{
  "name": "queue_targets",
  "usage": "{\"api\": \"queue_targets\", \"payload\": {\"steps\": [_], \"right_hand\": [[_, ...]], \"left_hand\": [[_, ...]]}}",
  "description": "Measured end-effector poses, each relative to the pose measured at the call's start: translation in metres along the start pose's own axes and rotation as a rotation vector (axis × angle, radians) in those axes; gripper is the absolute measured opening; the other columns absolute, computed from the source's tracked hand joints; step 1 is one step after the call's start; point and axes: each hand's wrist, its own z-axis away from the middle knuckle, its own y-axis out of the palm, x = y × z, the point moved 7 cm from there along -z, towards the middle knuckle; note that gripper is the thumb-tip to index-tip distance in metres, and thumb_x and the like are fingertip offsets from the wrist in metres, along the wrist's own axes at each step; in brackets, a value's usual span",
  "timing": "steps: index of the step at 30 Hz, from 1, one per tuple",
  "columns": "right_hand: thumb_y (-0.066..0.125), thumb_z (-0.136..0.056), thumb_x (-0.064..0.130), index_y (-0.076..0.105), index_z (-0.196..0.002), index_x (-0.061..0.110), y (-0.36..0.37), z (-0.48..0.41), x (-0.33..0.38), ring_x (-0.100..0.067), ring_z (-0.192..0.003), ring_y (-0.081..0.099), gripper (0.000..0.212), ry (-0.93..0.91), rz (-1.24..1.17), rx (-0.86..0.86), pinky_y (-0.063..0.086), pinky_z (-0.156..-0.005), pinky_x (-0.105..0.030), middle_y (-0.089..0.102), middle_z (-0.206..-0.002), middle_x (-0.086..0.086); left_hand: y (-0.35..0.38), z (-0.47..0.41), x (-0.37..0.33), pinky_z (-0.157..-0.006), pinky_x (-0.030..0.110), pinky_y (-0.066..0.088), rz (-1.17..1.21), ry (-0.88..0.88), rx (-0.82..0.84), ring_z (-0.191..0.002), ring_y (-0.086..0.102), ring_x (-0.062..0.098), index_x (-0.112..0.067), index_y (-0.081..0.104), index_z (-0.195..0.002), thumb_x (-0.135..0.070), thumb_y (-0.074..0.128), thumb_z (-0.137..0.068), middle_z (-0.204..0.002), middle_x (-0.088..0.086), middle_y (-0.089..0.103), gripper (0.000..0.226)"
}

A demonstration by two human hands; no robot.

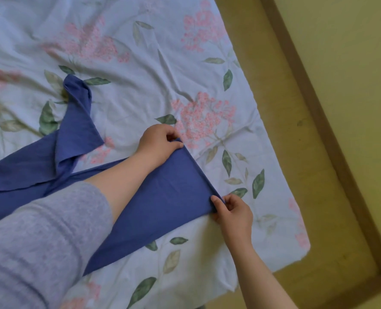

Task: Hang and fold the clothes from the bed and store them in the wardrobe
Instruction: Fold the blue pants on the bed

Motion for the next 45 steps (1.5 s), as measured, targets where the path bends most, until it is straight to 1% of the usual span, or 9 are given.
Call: {"api": "queue_targets", "payload": {"steps": [4,8,14,19,24,28,35,40,45], "right_hand": [[0.072,-0.085,0.035,0.059,-0.069,0.01,0.0,-0.003,-0.001,-0.031,-0.063,0.063,0.032,0.02,0.001,-0.036,0.053,-0.065,-0.042,0.065,-0.059,-0.008],[0.074,-0.083,0.033,0.062,-0.07,0.013,0.002,-0.004,-0.004,-0.025,-0.061,0.065,0.027,0.046,0.016,-0.046,0.054,-0.066,-0.039,0.067,-0.058,-0.005],[0.073,-0.081,0.037,0.06,-0.073,0.018,0.001,-0.007,0.004,-0.021,-0.064,0.065,0.025,0.048,0.169,0.004,0.056,-0.066,-0.04,0.068,-0.066,-0.001],[0.074,-0.08,0.041,0.054,-0.094,0.021,-0.015,0.009,0.034,-0.008,-0.069,0.057,0.031,-0.014,0.331,-0.07,0.044,-0.06,-0.031,0.059,-0.072,0.009],[0.069,-0.087,0.03,0.056,-0.093,0.024,-0.003,0.032,0.078,-0.009,-0.066,0.059,0.016,-0.134,0.349,0.042,0.047,-0.058,-0.028,0.06,-0.07,0.006],[0.064,-0.09,0.028,0.061,-0.089,0.021,0.037,0.056,0.112,-0.01,-0.07,0.06,0.008,-0.21,0.387,0.17,0.045,-0.06,-0.025,0.062,-0.075,0.007],[0.06,-0.089,0.021,0.059,-0.08,0.021,0.152,0.117,0.155,-0.007,-0.059,0.054,0.009,-0.392,0.548,0.426,0.043,-0.054,-0.025,0.059,-0.066,0.008],[0.058,-0.088,0.018,0.06,-0.083,0.018,0.236,0.163,0.171,-0.018,-0.069,0.055,0.006,-0.497,0.643,0.526,0.046,-0.064,-0.037,0.058,-0.069,0.006],[0.06,-0.09,0.021,0.058,-0.085,0.024,0.298,0.195,0.186,-0.008,-0.067,0.053,0.006,-0.62,0.674,0.559,0.042,-0.058,-0.028,0.058,-0.071,0.012]], "left_hand": [[0.002,-0.004,0.0,-0.077,0.026,0.046,0.068,-0.019,-0.063,-0.082,0.06,0.011,-0.02,0.073,-0.083,-0.018,0.07,-0.083,-0.079,-0.011,0.065,0.004],[0.006,-0.006,-0.004,-0.077,0.023,0.041,0.022,0.015,-0.071,-0.084,0.058,0.007,-0.02,0.074,-0.088,-0.017,0.066,-0.086,-0.085,-0.013,0.065,0.009],[0.002,0.002,-0.007,-0.077,0.027,0.046,-0.036,0.036,-0.1,-0.081,0.056,0.014,-0.014,0.065,-0.103,-0.018,0.068,-0.086,-0.097,-0.001,0.063,0.017],[-0.022,0.033,-0.018,-0.097,0.03,0.04,-0.091,0.128,-0.138,-0.117,0.05,0.022,-0.011,0.058,-0.123,-0.023,0.066,-0.09,-0.128,0.006,0.054,0.035],[-0.068,0.097,0.01,-0.09,0.025,0.042,0.064,0.035,-0.235,-0.106,0.055,0.016,-0.011,0.063,-0.115,-0.018,0.064,-0.091,-0.112,-0.001,0.057,0.025],[-0.103,0.159,0.063,-0.085,0.027,0.045,0.094,-0.107,-0.301,-0.096,0.058,0.014,-0.013,0.065,-0.108,-0.017,0.067,-0.088,-0.104,-0.005,0.057,0.02],[-0.161,0.233,0.16,-0.077,0.025,0.047,0.104,-0.286,-0.398,-0.086,0.059,0.012,-0.013,0.067,-0.102,-0.011,0.066,-0.088,-0.099,-0.003,0.06,0.014],[-0.192,0.265,0.213,-0.079,0.032,0.051,0.143,-0.332,-0.417,-0.087,0.062,0.013,-0.013,0.067,-0.103,-0.009,0.065,-0.088,-0.099,-0.003,0.062,0.016],[-0.216,0.293,0.263,-0.081,0.027,0.047,0.17,-0.4,-0.456,-0.094,0.059,0.012,-0.014,0.066,-0.107,-0.013,0.067,-0.088,-0.103,-0.003,0.062,0.019]]}}
